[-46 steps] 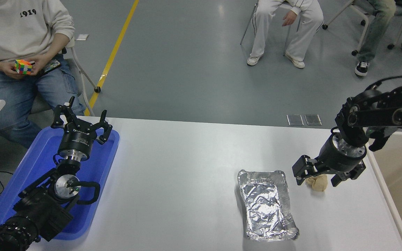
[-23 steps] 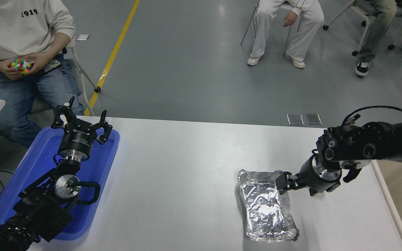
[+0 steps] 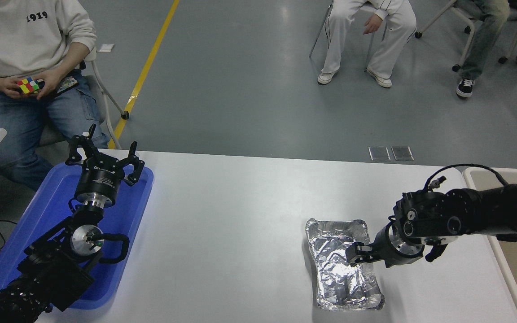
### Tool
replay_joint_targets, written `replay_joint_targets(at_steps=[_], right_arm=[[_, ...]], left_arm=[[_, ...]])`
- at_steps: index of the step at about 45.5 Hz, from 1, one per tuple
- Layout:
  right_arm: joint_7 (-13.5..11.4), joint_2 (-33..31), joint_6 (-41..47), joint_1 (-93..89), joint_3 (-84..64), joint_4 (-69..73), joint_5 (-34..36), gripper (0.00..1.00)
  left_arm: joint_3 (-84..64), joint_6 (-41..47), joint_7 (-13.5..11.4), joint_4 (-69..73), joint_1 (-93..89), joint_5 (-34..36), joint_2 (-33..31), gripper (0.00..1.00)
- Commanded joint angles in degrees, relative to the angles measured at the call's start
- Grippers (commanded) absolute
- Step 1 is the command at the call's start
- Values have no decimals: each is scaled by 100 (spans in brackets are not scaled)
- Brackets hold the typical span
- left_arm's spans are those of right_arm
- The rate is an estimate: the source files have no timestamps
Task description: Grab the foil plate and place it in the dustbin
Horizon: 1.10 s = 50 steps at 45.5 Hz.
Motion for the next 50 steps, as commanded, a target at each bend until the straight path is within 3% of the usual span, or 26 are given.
replay_joint_targets(at_steps=[1,9,13,25,50], right_arm=[[0,59,-104,-285,48,-291,-24,82],[0,50,-105,-338,57,-291,-24,74],[0,50,-96,-330,66,-274,-15,62],[-8,15,-17,-312,75,-247,55,0],[-8,-73,423,-224,84,-142,125,0]], left_arm=[[0,0,0,0,0,-4,0,100],[0,0,0,0,0,-4,0,100],[0,0,0,0,0,4,0,100],[0,0,0,0,0,-4,0,100],[0,0,0,0,0,5,0,100]])
